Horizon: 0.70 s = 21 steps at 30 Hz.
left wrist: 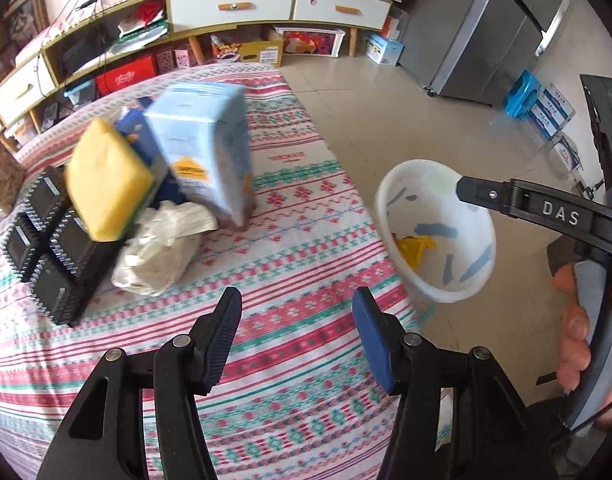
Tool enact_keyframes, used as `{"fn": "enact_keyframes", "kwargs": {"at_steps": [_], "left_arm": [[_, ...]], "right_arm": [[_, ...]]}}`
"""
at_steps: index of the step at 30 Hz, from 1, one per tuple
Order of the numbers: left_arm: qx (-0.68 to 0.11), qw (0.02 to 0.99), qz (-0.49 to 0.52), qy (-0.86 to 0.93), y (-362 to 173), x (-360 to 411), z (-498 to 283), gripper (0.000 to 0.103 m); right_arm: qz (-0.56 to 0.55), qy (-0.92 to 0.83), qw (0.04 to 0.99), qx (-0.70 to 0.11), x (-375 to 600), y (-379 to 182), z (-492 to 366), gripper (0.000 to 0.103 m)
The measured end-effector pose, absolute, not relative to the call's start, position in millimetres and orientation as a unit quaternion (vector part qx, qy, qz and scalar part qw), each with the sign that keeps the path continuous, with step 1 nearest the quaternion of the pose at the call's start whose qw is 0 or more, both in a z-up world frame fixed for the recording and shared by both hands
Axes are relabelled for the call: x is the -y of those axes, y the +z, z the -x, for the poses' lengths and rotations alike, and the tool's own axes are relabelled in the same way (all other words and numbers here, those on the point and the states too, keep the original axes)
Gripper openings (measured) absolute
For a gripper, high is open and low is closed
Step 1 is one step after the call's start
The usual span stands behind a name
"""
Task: Collect trash
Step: 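Grasp the black plastic tray with left tool while right tool grasps the tissue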
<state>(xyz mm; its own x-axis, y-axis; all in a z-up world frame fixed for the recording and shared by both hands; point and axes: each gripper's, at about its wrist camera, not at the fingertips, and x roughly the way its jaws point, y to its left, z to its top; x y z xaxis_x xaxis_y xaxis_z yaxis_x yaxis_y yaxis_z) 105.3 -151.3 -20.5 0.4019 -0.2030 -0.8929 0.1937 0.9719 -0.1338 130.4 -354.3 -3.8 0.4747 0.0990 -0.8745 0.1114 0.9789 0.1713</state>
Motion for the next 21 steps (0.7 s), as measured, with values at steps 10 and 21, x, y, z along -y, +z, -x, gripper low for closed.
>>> {"fn": "enact_keyframes", "kwargs": {"at_steps": [10,21], "left_arm": [[-0.522,0.846,0.105,0.006,-0.1,-30.7,-117.8,0.063],[-0.549,0.79,0.272,0.006,-66.8,-102.9,-130.9,0.071]], "right_arm": [[-0.06,0.072,0.862,-0.499,288.0,1.0,-131.4,0.078],[-0.026,0.132,0.849,-0.511,228.7,-16.6,-139.9,0.078]]}}
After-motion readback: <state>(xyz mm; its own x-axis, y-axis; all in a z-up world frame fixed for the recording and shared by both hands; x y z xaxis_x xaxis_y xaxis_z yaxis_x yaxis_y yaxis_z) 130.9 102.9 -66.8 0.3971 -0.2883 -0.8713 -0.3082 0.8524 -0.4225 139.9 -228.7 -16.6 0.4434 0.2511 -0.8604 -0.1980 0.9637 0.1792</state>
